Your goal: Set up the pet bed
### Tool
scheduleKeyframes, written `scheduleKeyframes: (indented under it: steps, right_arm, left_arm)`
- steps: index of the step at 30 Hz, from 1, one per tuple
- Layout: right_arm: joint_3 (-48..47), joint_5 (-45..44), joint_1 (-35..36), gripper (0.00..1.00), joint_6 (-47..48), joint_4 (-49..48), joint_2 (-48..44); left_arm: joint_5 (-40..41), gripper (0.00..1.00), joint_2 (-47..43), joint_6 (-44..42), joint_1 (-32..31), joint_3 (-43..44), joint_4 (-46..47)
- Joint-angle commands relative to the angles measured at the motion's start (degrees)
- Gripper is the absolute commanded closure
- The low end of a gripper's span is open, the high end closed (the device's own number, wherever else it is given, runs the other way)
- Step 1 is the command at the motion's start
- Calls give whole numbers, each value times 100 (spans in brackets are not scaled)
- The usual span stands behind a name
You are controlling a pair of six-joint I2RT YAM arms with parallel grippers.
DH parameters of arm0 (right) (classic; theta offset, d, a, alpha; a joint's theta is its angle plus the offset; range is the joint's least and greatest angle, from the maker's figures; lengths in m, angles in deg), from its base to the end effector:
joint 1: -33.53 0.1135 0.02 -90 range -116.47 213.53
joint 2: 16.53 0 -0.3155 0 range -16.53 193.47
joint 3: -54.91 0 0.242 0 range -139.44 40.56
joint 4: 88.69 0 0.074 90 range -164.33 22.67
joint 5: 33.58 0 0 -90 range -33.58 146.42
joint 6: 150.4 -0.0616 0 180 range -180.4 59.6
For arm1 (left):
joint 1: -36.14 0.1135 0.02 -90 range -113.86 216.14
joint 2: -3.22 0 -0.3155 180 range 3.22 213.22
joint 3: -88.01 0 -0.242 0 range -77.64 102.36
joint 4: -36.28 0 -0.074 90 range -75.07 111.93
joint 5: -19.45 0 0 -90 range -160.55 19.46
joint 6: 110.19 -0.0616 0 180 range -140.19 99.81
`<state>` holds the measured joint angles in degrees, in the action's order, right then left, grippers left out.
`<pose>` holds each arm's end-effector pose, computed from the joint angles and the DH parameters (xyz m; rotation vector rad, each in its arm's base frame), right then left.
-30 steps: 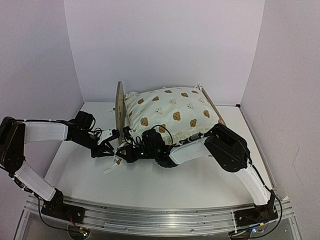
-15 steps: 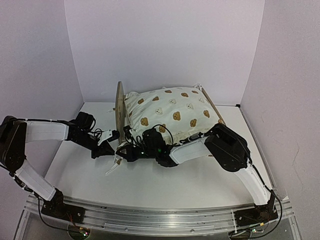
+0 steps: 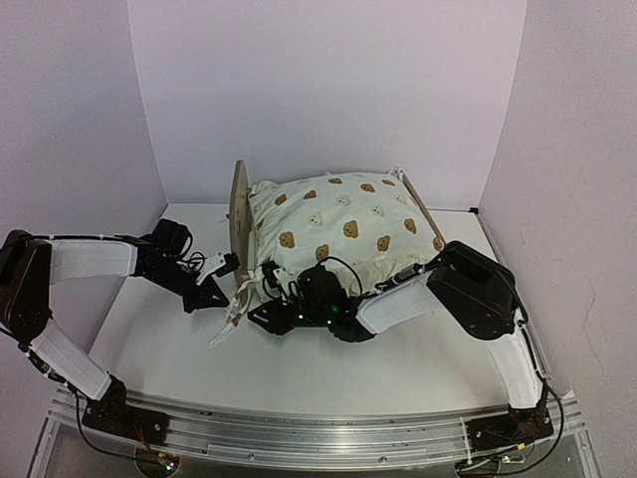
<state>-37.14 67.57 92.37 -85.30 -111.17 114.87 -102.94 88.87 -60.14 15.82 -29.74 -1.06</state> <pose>0.2715 0.4720 0.1577 -0.7339 1.9008 1.1538 0.2509 -0.1281 0.2220 1.4106 2.0546 -0.6006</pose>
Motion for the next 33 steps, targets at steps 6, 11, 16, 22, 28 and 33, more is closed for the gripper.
scheduleKeyframes:
  steps: [6, 11, 16, 22, 28, 33]
  right_arm:
    - [-331, -198, 464, 50, 2147, 1761, -672]
    - [-910, -698, 476, 50, 1361, 2337, -409]
    - [-868, -2183, 747, 40, 58, 2784, -364]
    - [-1166, -2872, 1013, 40, -567, 3326, -121]
    - [-1253, -3031, 1081, 42, -520, 3427, 121]
    - [-1618, -2885, 1078, 45, -290, 3358, 525]
  left_arm:
    - [493, 100, 269, 2115, 25, 619, -1051]
    - [913, 100, 475, 2622, -253, 894, -1443]
    - [725, 100, 548, 3201, -851, 1152, -1611]
    - [897, 100, 780, 3557, -872, 1348, -1627]
    - [941, 100, 811, 3632, -869, 1271, -1521]
    - [948, 100, 812, 3653, -869, 1294, -1496]
